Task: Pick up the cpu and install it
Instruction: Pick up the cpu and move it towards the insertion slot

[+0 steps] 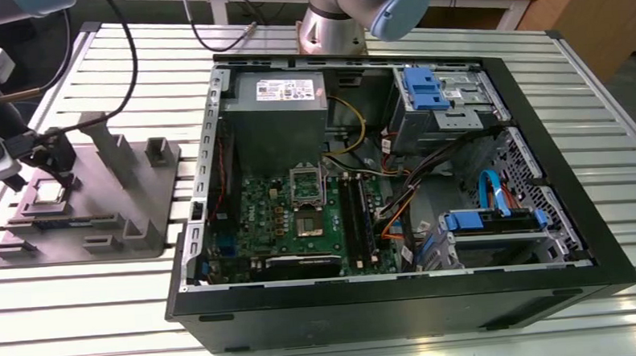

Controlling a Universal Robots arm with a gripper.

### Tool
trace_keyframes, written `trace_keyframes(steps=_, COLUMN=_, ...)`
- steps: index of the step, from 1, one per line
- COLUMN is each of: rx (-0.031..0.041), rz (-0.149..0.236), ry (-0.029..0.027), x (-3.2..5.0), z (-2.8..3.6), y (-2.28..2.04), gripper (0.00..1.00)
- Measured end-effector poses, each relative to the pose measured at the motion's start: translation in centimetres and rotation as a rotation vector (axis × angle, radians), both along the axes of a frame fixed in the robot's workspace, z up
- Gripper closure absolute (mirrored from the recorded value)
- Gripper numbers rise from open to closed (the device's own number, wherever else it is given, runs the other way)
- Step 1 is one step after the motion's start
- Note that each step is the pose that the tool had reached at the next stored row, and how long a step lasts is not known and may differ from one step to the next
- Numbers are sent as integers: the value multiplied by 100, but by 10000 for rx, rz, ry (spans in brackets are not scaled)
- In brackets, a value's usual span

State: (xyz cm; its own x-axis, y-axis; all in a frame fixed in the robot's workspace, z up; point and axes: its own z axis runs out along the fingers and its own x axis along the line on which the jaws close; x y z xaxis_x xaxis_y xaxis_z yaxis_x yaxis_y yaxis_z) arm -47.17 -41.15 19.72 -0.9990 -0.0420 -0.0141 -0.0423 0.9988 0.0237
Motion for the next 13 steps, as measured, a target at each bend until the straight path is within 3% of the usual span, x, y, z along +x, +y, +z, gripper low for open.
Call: trace_keyframes(steps=13, rx=1, rz=0, ry=-3, x=0, z=-66, y=-9, gripper=29)
